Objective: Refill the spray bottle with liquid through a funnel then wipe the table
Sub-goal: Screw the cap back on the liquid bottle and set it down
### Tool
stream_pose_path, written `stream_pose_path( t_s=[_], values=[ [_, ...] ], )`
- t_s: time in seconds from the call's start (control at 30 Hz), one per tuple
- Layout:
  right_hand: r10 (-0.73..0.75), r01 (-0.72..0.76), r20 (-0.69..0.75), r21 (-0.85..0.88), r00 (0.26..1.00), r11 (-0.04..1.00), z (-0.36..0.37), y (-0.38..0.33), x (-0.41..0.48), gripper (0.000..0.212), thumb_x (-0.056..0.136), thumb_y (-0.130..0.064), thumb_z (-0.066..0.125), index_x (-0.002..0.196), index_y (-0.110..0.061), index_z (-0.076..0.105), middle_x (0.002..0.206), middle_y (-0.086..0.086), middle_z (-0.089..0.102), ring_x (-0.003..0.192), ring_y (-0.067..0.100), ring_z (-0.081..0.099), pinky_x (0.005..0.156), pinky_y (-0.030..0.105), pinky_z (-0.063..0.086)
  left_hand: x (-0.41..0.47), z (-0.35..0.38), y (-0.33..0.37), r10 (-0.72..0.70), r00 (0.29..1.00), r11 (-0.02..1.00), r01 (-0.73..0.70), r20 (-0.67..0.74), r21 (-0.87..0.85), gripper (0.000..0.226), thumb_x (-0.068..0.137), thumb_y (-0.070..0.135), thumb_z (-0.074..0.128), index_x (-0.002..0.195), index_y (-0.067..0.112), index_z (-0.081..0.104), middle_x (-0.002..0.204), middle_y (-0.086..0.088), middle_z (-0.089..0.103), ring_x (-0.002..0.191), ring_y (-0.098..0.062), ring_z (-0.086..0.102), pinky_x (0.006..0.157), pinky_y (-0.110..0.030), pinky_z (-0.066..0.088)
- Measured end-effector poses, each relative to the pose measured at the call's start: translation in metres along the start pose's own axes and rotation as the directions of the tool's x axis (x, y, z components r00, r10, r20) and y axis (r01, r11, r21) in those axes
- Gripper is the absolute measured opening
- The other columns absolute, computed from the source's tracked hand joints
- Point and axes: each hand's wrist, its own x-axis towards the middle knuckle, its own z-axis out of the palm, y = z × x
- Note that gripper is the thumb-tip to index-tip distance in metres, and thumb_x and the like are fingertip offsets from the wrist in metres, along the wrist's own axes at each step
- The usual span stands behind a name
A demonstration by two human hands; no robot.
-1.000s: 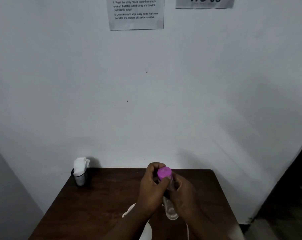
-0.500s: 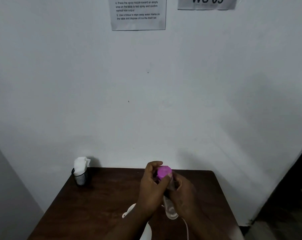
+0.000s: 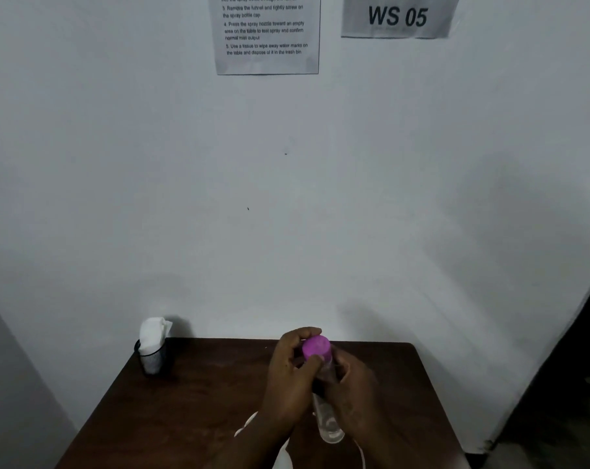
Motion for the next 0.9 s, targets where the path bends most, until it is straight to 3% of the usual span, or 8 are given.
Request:
stream_pose_path(
  t_s=[0.13,0.23,0.33,0.43,0.5,0.67,0.8,0.9],
  values=[
    [0.022,-0.02,-0.057,0.024,0.998,1.0,-0.0015,-0.0047,-0.0012,0.012,0.096,-0.041,0.062,0.09,-0.04,0.072,0.081,-0.029,0.071,0.076,-0.01,0.066,0.061,0.006,0.045,0.0009,0.0032,0.0025,0.001,1.0,0.999,-0.001,-0.007,0.041,0.05,0.074,0.041,0.084,0.118,0.034,0.061,0.11,0.007,0.069,0.104,-0.013,0.069,0.089,-0.037,0.058],
    [0.067,-0.065,-0.025,0.043,0.997,0.997,-0.0021,-0.0036,-0.0003,0.005,0.089,-0.039,0.071,0.088,-0.044,0.072,0.08,-0.028,0.072,0.076,-0.011,0.066,0.063,0.01,0.048,0.0039,0.0024,0.0015,-0.033,0.998,0.999,0.035,-0.059,0.033,0.06,0.066,0.032,0.092,0.112,0.026,0.055,0.102,0.0,0.07,0.093,-0.012,0.071,0.08,-0.031,0.059],
    [0.072,-0.07,-0.023,0.082,0.997,0.994,-0.002,-0.0016,0.0007,0.035,0.067,-0.06,0.072,0.097,-0.042,0.075,0.088,-0.022,0.075,0.082,-0.007,0.069,0.076,0.026,0.057,0.0059,0.0012,0.0019,-0.05,0.995,0.998,0.053,-0.083,0.03,0.051,0.068,0.023,0.092,0.103,0.015,0.055,0.095,-0.003,0.072,0.086,-0.015,0.072,0.075,-0.03,0.06],
    [0.054,-0.052,-0.018,0.104,0.998,0.993,-0.0009,-0.0039,0.0015,0.06,0.059,-0.082,0.06,0.1,-0.041,0.076,0.089,-0.02,0.075,0.083,-0.005,0.07,0.078,0.026,0.058,0.0077,0.0003,0.0013,-0.055,0.995,0.998,0.058,-0.084,0.034,0.043,0.071,0.022,0.09,0.099,0.013,0.059,0.09,-0.003,0.074,0.085,-0.018,0.073,0.076,-0.036,0.061],
    [0.046,-0.044,-0.012,0.12,0.999,0.992,-0.0007,-0.003,0.0029,0.072,0.053,-0.088,0.063,0.103,-0.038,0.075,0.091,-0.018,0.076,0.085,-0.002,0.071,0.079,0.026,0.059,0.0076,0.0002,0.0028,-0.053,0.996,0.998,0.055,-0.069,0.026,0.038,0.074,0.019,0.088,0.1,0.013,0.061,0.091,-0.002,0.074,0.085,-0.017,0.073,0.076,-0.038,0.061],
    [0.053,-0.053,0.005,0.126,0.999,0.991,-0.0005,-0.0064,0.0043,0.034,0.072,-0.046,0.083,0.103,-0.034,0.077,0.093,-0.015,0.077,0.087,0.001,0.072,0.079,0.03,0.061,0.0078,0.0004,0.0029,-0.051,0.998,0.999,0.05,-0.044,-0.017,0.023,0.082,0.026,0.077,0.102,0.021,0.069,0.102,-0.002,0.074,0.098,-0.02,0.071,0.082,-0.035,0.059],
    [0.044,-0.043,-0.024,0.061,0.999,0.997,0.0003,-0.0081,0.0064,0.041,0.065,-0.066,0.067,0.099,-0.044,0.074,0.088,-0.024,0.074,0.083,-0.009,0.068,0.076,0.019,0.056,0.006,0.0007,0.0056,-0.045,0.999,0.999,0.045,-0.026,0.006,0.048,0.071,0.042,0.082,0.114,0.03,0.065,0.111,0.006,0.07,0.1,-0.013,0.069,0.085,-0.034,0.059],
    [0.06,-0.058,-0.046,0.045,0.997,0.997,-0.0026,-0.0102,0.0073,0.018,0.074,-0.047,0.077,0.09,-0.052,0.07,0.087,-0.024,0.074,0.082,-0.01,0.066,0.076,0.023,0.055,0.0065,0.0014,0.0101,-0.04,0.998,0.998,0.043,-0.057,0.04,0.061,0.067,0.031,0.092,0.115,0.027,0.055,0.097,-0.002,0.071,0.083,-0.013,0.072,0.072,-0.029,0.059]
  ],
)
